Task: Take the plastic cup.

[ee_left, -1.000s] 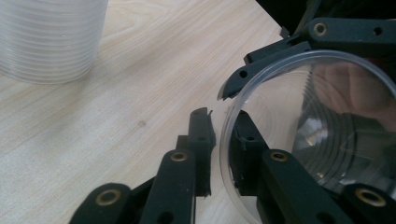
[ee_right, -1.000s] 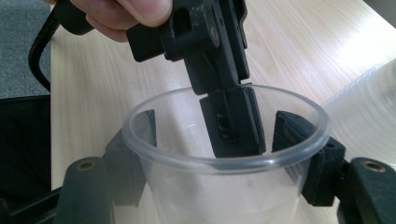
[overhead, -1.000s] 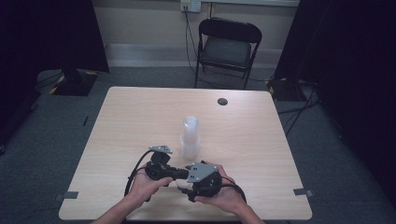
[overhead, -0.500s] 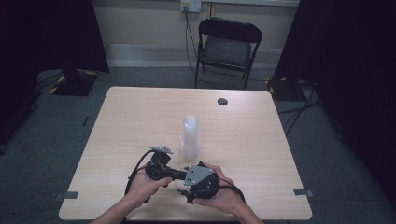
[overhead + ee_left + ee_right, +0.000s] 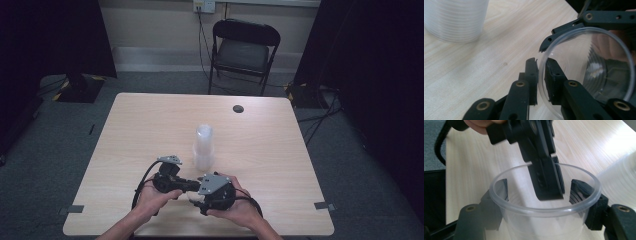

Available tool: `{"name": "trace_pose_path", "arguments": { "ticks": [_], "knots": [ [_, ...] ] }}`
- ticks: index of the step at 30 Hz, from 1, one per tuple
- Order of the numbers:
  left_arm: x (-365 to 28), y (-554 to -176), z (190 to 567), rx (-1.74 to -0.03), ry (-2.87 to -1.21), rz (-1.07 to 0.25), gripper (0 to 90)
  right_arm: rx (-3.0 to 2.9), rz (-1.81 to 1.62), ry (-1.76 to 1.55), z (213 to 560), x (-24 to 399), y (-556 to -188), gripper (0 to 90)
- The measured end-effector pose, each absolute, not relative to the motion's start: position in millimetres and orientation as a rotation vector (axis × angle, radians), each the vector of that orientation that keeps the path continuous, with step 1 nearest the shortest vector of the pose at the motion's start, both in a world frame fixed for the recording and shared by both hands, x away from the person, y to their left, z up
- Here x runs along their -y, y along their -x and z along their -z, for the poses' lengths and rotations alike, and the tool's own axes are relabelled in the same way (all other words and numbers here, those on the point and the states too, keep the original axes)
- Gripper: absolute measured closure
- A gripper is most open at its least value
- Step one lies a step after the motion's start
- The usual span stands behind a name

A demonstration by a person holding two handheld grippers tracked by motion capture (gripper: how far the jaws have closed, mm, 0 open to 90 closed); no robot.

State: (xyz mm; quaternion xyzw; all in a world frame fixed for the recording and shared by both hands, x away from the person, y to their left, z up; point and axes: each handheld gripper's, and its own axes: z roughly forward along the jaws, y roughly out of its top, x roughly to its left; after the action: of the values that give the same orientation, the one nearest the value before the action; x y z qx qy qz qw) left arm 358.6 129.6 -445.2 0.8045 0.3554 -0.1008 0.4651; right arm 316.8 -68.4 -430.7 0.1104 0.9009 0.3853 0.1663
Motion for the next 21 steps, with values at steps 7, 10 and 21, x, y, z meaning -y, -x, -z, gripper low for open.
{"name": "trace_pose_path", "arguments": {
  "ticks": [7, 10, 21],
  "knots": [
    [-130, -356, 443, -0.857, -1.947, 0.188, 64.6, -2.544, -1.105, -0.366, 430, 74, -321, 31.1],
    [-130, -355, 441, -0.844, -1.953, 0.139, 58.3, -2.535, -1.112, -0.392, 430, 77, -323, 31.1],
    [-134, -350, 433, -0.793, -1.910, -0.053, 38.8, -2.507, -1.105, -0.459, 431, 87, -328, 31.2]
  ]
}}
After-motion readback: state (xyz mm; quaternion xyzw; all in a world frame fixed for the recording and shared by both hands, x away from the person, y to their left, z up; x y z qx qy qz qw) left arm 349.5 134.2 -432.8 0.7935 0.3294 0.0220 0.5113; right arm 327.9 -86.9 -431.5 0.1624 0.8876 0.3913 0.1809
